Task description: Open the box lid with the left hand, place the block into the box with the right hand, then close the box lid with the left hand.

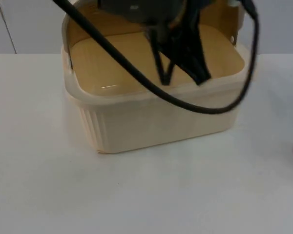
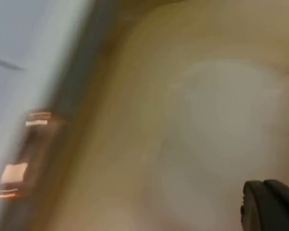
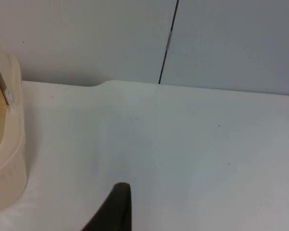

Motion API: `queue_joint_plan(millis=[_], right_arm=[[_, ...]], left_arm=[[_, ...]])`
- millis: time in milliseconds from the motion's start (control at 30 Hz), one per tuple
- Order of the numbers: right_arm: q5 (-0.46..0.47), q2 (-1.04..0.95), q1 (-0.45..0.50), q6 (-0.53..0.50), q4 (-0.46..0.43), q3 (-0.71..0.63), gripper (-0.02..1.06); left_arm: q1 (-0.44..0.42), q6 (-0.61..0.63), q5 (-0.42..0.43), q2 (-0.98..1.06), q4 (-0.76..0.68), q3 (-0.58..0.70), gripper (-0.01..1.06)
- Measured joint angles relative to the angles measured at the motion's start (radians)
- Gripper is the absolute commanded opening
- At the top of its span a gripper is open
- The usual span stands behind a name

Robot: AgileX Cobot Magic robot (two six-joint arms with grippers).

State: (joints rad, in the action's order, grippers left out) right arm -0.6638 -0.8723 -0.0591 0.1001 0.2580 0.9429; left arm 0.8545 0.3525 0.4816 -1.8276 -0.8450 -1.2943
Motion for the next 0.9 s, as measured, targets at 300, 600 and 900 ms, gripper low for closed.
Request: queue_joint_plan(millis=[300,600,900], right_arm=[[0.000,0.000,0.000,0.000,0.000,0.000,1.05],[-0.001,0.000,0.000,0.000,-0.004,0.000,1.05],[-0.002,0.000,0.000,0.000,-0.023,0.000,1.05]], left_arm=[[-0.011,-0.684,-0.020,0.175,0.900,0.000,0.00],[-0.309,-0.439,-0.046,0.443,0.903,-0.002,0.00],[-0.683,-0.144,0.017,0.489,0.712,0.000,0.00]])
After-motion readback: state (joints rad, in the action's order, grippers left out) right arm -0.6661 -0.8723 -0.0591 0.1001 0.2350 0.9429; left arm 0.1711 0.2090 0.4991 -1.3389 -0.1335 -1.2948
